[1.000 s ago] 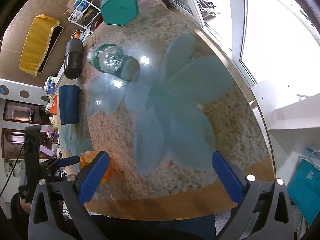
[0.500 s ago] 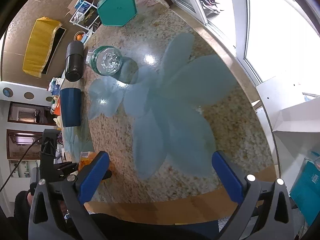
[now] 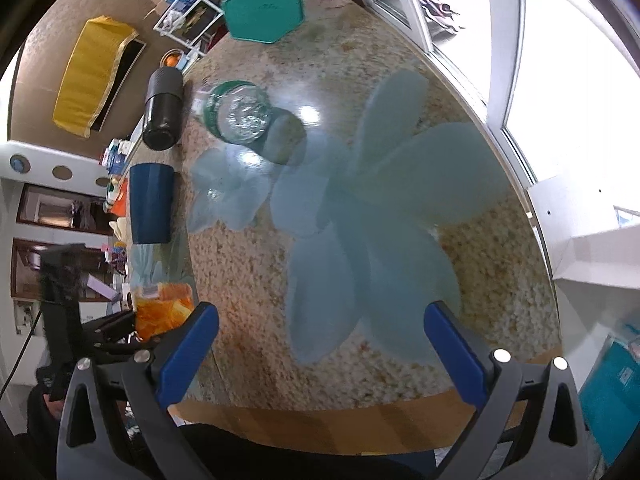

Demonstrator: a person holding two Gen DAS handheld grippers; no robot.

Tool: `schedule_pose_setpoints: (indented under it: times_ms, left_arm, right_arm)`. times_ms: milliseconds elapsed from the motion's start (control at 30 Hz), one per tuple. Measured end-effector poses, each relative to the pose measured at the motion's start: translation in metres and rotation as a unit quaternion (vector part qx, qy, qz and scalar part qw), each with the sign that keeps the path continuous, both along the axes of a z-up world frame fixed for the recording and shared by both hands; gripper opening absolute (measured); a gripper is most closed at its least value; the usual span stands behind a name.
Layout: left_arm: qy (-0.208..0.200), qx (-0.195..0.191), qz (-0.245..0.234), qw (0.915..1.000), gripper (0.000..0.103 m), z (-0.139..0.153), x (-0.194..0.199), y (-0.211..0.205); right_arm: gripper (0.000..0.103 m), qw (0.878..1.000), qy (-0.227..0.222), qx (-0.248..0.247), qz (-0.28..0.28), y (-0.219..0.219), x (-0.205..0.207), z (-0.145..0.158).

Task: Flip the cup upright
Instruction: 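Lift the orange cup with the left tool and rotate it opening-up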

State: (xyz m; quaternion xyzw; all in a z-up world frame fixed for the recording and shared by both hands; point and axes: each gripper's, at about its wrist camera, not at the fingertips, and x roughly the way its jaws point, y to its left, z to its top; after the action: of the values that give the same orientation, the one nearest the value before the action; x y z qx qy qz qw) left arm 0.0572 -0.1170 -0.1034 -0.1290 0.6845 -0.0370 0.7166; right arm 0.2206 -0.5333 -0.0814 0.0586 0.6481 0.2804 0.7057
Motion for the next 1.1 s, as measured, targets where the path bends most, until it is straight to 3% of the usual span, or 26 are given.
schedule_pose_setpoints:
  times_ms: [167,367,567,733,900,1100]
  left_arm:
    - [-0.071,-0.019,0.020,0.9971,0.071,0.031,-0.007,0.020]
    - [-0.158,-0.032,0.041,0.9861,0.071,0.046,-0.028,0.039]
    - [-0.259,-0.035,0.060,0.9635,0.071,0.041,-0.043,0.040]
    - [-0.316,0.014,0.086,0.9448,0.071,0.030,-0.048,0.034]
    - [-0.336,0.061,0.113,0.9332,0.071,0.010,-0.049,0.033]
    - [-0.317,0.103,0.130,0.9338,0.071,-0.026,-0.048,0.032]
  right_arm:
    - [0.103,1.000,-0.009,-0.012,0.027,0.016,-0.003,0.002]
    - [0.103,0.997,-0.025,-0.031,0.067,0.035,-0.009,0.004]
    - [0.103,0.993,-0.041,-0.047,0.098,0.043,-0.016,0.004]
    - [0.103,0.991,-0.054,-0.047,0.113,0.042,-0.020,0.006]
    - [0.103,0.989,-0.059,-0.054,0.124,0.040,-0.023,0.001]
    - [0.103,0.987,-0.057,-0.073,0.133,0.043,-0.024,-0.005]
